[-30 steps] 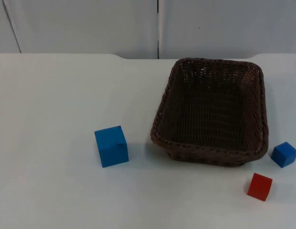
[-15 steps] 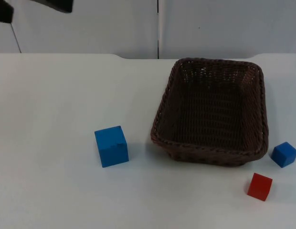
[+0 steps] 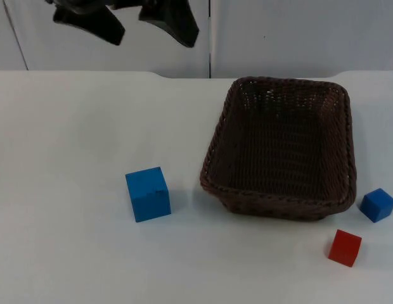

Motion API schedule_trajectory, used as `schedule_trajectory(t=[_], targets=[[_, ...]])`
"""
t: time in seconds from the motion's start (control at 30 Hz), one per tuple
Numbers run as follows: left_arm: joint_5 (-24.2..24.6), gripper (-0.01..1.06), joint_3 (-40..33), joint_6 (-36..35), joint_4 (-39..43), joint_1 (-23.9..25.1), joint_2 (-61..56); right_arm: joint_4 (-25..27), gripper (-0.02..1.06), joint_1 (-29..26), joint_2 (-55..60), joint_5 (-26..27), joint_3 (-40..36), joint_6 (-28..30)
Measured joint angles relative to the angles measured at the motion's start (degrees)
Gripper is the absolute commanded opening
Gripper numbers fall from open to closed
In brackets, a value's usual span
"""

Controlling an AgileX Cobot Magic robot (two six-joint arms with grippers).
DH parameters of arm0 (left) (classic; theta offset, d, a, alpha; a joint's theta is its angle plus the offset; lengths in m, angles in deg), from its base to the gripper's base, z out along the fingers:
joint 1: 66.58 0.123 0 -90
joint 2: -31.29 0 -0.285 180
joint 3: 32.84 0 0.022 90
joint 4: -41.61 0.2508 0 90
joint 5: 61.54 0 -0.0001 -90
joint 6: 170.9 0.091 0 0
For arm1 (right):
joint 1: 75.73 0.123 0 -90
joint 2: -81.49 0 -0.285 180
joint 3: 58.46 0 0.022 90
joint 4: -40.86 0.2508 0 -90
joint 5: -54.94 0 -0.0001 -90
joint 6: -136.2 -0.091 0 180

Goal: Pick up the basket with the left hand and place the largest block into the basket with the right hand.

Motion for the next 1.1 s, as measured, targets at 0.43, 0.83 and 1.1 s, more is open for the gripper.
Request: schedule_trajectory(t=[0.43,0.83,1.1], targets=[[1.9,1.00,8.1,-1.8,0.6,-1.5,11.9,0.0,1.05,0.0,0.0,0.0,0.0,0.0],[7.2,1.00,22.7,-8.9,4.7,-4.5,24.1,0.0,1.05,0.0,0.0,0.0,0.0,0.0],[13.4,1.00,36.0,-15.4,7.0,-5.5,36.3,0.0,1.05,0.0,0.0,0.0,0.0,-0.1]])
